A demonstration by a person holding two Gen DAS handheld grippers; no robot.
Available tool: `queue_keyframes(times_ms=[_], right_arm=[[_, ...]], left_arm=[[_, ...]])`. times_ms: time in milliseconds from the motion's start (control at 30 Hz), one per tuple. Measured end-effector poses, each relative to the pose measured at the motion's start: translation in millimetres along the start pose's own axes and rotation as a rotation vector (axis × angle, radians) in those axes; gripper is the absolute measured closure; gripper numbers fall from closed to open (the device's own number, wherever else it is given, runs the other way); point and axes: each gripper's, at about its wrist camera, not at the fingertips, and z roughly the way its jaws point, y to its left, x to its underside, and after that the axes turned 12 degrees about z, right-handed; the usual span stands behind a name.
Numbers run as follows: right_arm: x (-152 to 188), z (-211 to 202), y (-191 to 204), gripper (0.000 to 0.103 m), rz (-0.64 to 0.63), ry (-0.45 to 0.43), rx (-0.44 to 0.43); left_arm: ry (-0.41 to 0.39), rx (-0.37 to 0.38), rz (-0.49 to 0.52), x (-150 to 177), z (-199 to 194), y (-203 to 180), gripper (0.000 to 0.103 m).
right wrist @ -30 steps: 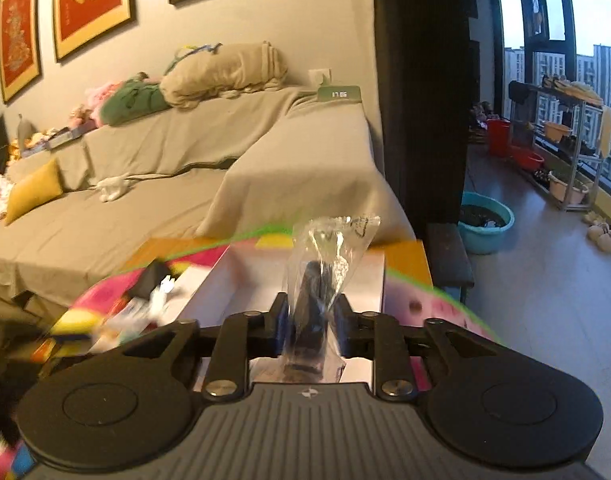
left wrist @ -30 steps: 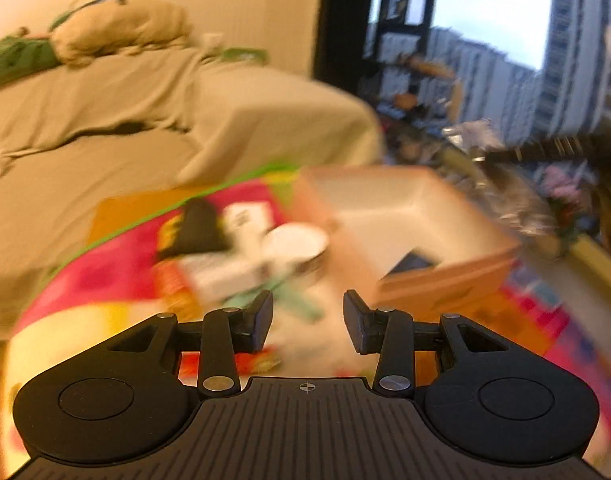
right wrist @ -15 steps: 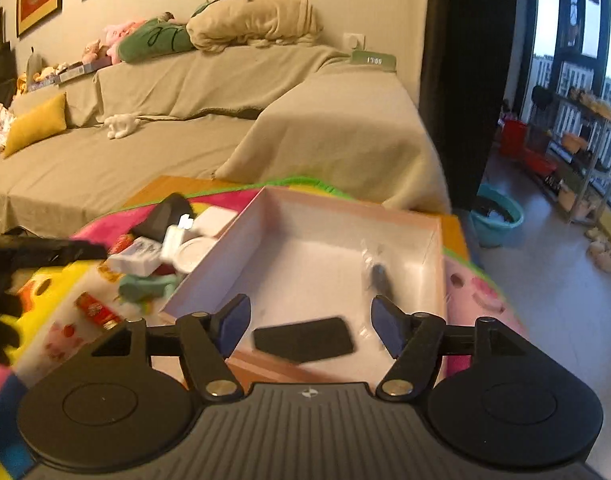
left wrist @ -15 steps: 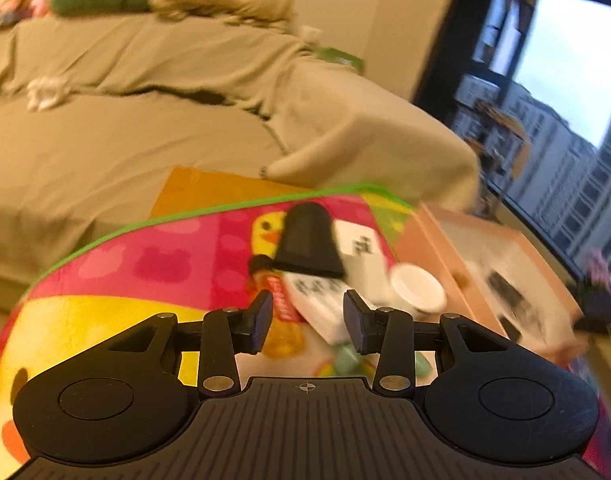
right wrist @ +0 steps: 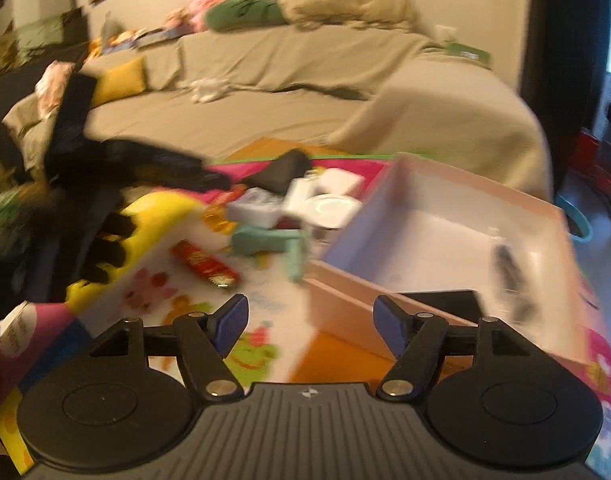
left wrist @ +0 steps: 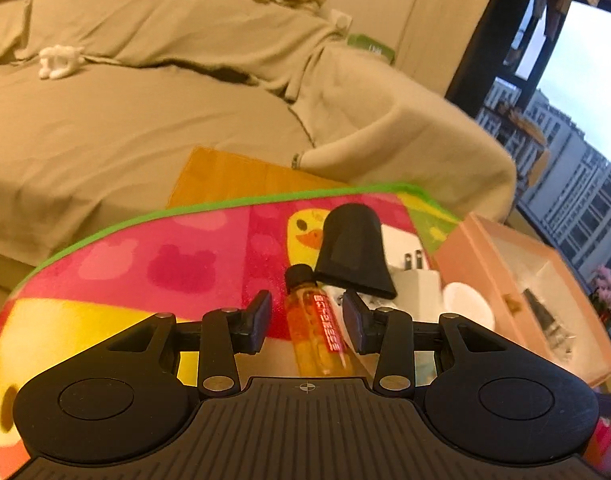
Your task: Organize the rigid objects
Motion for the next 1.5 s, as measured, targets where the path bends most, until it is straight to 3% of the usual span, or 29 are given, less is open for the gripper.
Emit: queue_keyframes(times_ms=[167,300,400,500,567,600,767,900,1033,1133,1200,1267,1333,1500], right_arm=[[-13.3,27.5,48.3,0.035,-0.146,-0.026,-0.026],[-26.1,61.8,78.3,0.036,-0.323,-0.059,0.046],[-32.7,88.1,88.4,0.045,-0.389,-0.043,0.039],[-38.4,109.4,89.0,0.056,-0.398,-0.027,0.018],[-44.3,121.3,82.2,0.067,-0.338,0.017,-0.005],[-47.2,125.0,78.6,0.067,-0.3,0.037,-0.005],[-37.3,100.1,64.7,0.069,-0.223,0.079,-0.098],[-10.7,64.2,53.7,0.069,-0.196,0.102,-0.163],[14.3,29.6,37.0,0.069,-0.168,0.122,-0.183],[31.6,5.5,22.5,0.069,-0.187,0.103,-0.135],[41.3,-8.0,12.9,0.065,-0.201,0.083,-0.071],[46.7,-20.5,1.1,0.045,-0.188,0.07,-0.017],[49.9,-34.3,-11.5,0.034,-0.164,0.044,0.014],[56.3,-60.0,-34.3,0.02,-0.112,-0.005,0.037]], left_arm=[[0.008,0.086,-0.021,13.1,-1.3,7.8,0.07],[0.031,0.125,0.008,32.7,-27.8,17.7,0.071],[0.039,0.137,0.011,43.8,-46.3,26.0,0.071],[0.036,0.168,-0.015,52.0,-55.2,33.6,0.071],[0.028,0.181,-0.054,55.5,-56.0,38.4,0.071],[0.026,0.184,-0.071,56.9,-56.9,40.0,0.071],[0.015,0.191,-0.093,62.5,-60.9,39.4,0.071],[0.023,0.216,-0.088,66.3,-63.0,29.1,0.071],[0.041,0.246,-0.069,70.5,-63.3,11.7,0.071],[0.053,0.27,-0.053,74.5,-62.8,-6.1,0.071],[0.058,0.279,-0.043,75.8,-61.0,-17.7,0.071],[0.061,0.288,-0.022,75.5,-57.0,-30.2,0.071],[0.057,0.281,0.001,74.2,-52.2,-43.7,0.071],[0.061,0.236,0.076,67.5,-44.9,-71.9,0.068]])
